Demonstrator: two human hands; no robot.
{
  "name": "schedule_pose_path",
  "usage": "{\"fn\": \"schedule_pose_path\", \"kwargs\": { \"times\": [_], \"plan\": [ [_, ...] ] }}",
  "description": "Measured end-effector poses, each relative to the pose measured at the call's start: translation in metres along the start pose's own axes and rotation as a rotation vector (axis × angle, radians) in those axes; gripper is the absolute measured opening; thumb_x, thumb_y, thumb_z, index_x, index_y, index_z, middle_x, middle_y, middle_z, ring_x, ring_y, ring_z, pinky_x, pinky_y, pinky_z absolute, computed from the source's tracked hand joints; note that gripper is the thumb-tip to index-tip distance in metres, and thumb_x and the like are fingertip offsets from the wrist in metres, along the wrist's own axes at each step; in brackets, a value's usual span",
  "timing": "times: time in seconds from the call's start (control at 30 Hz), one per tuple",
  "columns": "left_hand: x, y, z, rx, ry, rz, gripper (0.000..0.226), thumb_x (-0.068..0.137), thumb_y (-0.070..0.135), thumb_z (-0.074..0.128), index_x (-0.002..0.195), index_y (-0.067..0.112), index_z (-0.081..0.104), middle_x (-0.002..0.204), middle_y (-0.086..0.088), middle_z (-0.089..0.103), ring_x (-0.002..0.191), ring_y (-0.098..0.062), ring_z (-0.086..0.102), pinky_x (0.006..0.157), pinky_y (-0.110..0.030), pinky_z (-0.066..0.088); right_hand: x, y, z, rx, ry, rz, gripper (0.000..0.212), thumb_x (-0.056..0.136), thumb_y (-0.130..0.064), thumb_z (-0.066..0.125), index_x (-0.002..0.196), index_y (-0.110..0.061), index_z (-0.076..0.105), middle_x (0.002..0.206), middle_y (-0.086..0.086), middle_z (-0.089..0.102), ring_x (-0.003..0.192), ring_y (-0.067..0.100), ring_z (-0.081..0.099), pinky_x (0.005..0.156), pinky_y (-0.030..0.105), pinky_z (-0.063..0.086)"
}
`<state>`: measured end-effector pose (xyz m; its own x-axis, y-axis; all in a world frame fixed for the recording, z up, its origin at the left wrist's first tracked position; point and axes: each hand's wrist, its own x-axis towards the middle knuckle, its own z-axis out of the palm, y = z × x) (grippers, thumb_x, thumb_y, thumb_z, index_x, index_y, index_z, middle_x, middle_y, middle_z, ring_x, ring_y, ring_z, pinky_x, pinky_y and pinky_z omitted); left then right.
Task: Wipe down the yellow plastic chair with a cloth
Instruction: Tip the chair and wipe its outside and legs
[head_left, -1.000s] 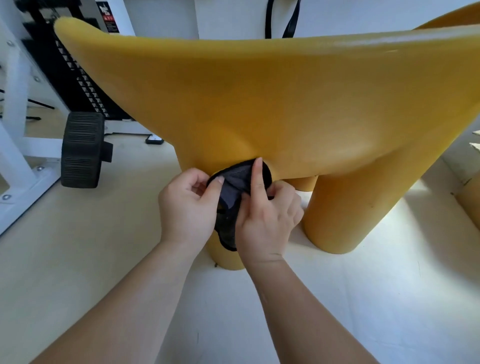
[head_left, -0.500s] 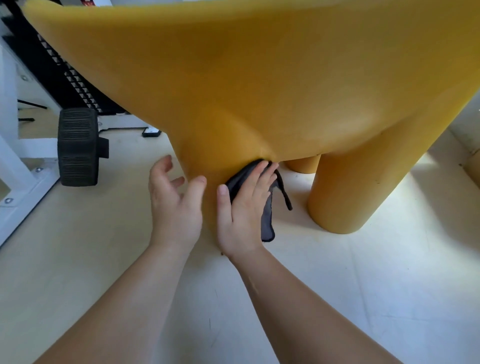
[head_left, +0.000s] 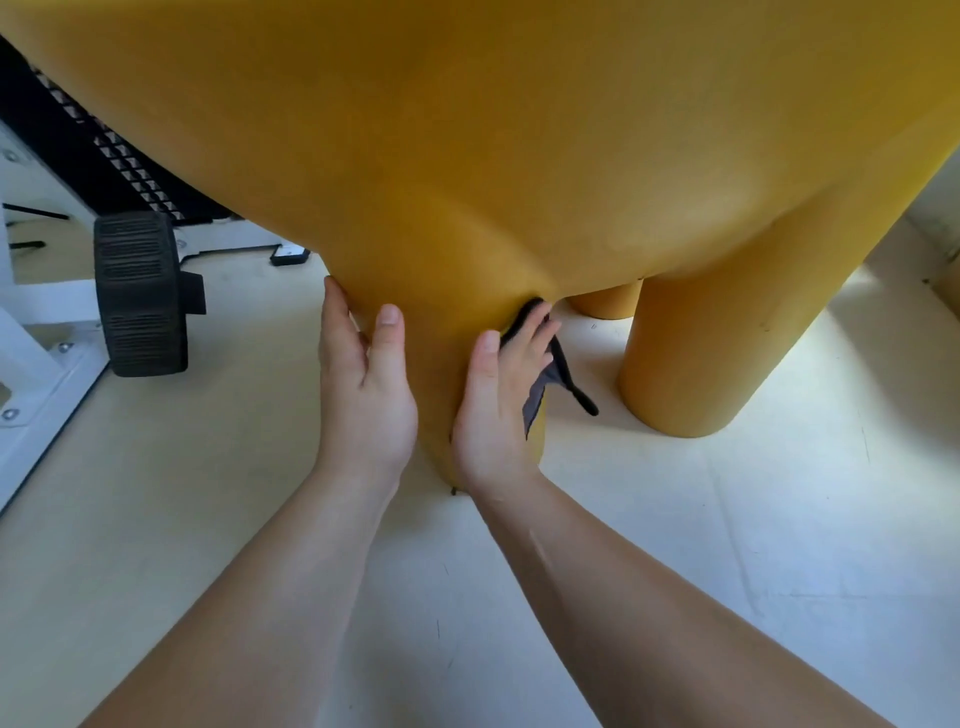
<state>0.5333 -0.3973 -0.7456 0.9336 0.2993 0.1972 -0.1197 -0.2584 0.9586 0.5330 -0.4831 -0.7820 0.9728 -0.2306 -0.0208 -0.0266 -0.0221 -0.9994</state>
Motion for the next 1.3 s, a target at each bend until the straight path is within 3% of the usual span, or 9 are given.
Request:
{"fn": "schedule_pose_path", "kwargs": {
  "times": [0.1, 0.2, 0.37, 0.57, 0.67, 0.8, 1.03, 1.2, 1.3],
  "plan": [
    [-0.001, -0.001, 0.002, -0.046, 0.035, -0.065, 0.073, 0.094, 0.063, 0.035, 0.16, 0.037, 0.018, 0.161, 0.018, 0.031, 0.144, -0.002, 0.034, 0.12, -0.046, 0.033, -0.01, -0.012, 0.008, -0.045, 0.006, -0.188, 0.098, 0.077, -0.094, 0.001, 0.156, -0.041, -0.022, 0.164, -0.017, -0.03, 0.152, 0.011, -0.029, 0.113, 0.026, -0.019],
    [-0.001, -0.002, -0.001, -0.053, 0.036, -0.086, 0.078, 0.089, 0.071, 0.035, 0.159, 0.039, 0.02, 0.161, 0.02, 0.031, 0.145, -0.002, 0.033, 0.12, -0.048, 0.031, -0.001, 0.009, 0.001, -0.089, 0.019, -0.222, 0.083, 0.084, -0.089, 0.005, 0.15, -0.049, -0.025, 0.161, -0.021, -0.034, 0.151, 0.009, -0.029, 0.118, 0.031, -0.019],
    [-0.005, 0.0, -0.004, -0.076, -0.015, -0.065, 0.056, 0.106, 0.047, 0.034, 0.159, 0.039, 0.02, 0.157, 0.023, 0.035, 0.138, 0.004, 0.039, 0.119, -0.049, 0.033, 0.014, 0.007, -0.013, 0.065, 0.031, 0.232, 0.104, 0.074, -0.091, 0.02, 0.16, -0.041, -0.011, 0.17, -0.007, -0.015, 0.156, 0.023, -0.018, 0.125, 0.058, -0.003],
    [-0.006, 0.009, -0.004, -0.204, -0.076, 0.001, 0.05, 0.105, 0.031, 0.033, 0.155, 0.028, 0.034, 0.147, 0.008, 0.054, 0.133, -0.009, 0.053, 0.113, -0.048, 0.042, -0.013, -0.036, 0.018, -0.036, 0.022, -0.197, 0.104, 0.069, -0.099, 0.001, 0.156, -0.045, -0.021, 0.164, -0.013, -0.032, 0.152, 0.014, -0.029, 0.116, 0.041, -0.015],
    [-0.008, 0.012, -0.003, -0.2, -0.024, -0.08, 0.048, 0.108, 0.034, 0.027, 0.156, 0.038, 0.029, 0.145, 0.026, 0.049, 0.135, -0.002, 0.047, 0.116, -0.05, 0.038, 0.0, -0.002, 0.007, -0.142, 0.046, -0.209, 0.085, 0.086, -0.085, 0.014, 0.151, -0.048, -0.025, 0.166, -0.011, -0.03, 0.153, 0.015, -0.027, 0.123, 0.056, -0.011],
    [-0.007, 0.012, -0.011, -0.152, -0.091, -0.141, 0.049, 0.109, 0.033, 0.026, 0.156, 0.047, 0.024, 0.133, 0.044, 0.045, 0.137, 0.001, 0.041, 0.103, -0.041, 0.042, 0.014, 0.014, -0.009, 0.011, 0.037, 0.063, 0.104, 0.076, -0.089, 0.026, 0.159, -0.042, -0.015, 0.168, -0.014, -0.021, 0.155, 0.012, -0.021, 0.125, 0.056, -0.004],
    [0.004, 0.023, -0.038, -0.065, -0.041, -0.135, 0.047, 0.089, 0.044, 0.033, 0.13, 0.049, 0.056, 0.124, 0.033, 0.062, 0.118, 0.001, 0.058, 0.11, -0.051, 0.042, -0.002, -0.01, -0.001, -0.504, -0.022, -0.677, 0.09, 0.096, -0.076, 0.013, 0.161, -0.02, -0.014, 0.163, 0.005, -0.035, 0.151, 0.034, -0.031, 0.123, 0.044, -0.018],
    [0.02, 0.051, -0.054, 0.155, 0.35, 0.232, 0.063, 0.095, 0.027, 0.044, 0.156, 0.022, 0.028, 0.154, 0.009, 0.03, 0.141, -0.017, 0.037, 0.117, -0.044, 0.033, 0.024, -0.039, -0.036, -1.061, 0.024, -1.084, 0.091, 0.099, -0.07, 0.021, 0.162, -0.009, -0.004, 0.168, 0.013, -0.013, 0.155, 0.037, -0.016, 0.125, 0.051, -0.008],
    [0.04, 0.075, -0.06, 0.136, 0.394, 0.439, 0.065, 0.099, 0.019, 0.04, 0.16, 0.018, 0.018, 0.167, -0.009, 0.011, 0.155, -0.019, 0.01, 0.124, -0.045, 0.021, 0.034, -0.068, -0.058, -1.229, 0.072, -1.294, 0.086, 0.1, -0.064, 0.042, 0.16, -0.009, 0.013, 0.166, 0.011, 0.002, 0.158, 0.033, -0.004, 0.126, 0.048, -0.001]
  ]
}}
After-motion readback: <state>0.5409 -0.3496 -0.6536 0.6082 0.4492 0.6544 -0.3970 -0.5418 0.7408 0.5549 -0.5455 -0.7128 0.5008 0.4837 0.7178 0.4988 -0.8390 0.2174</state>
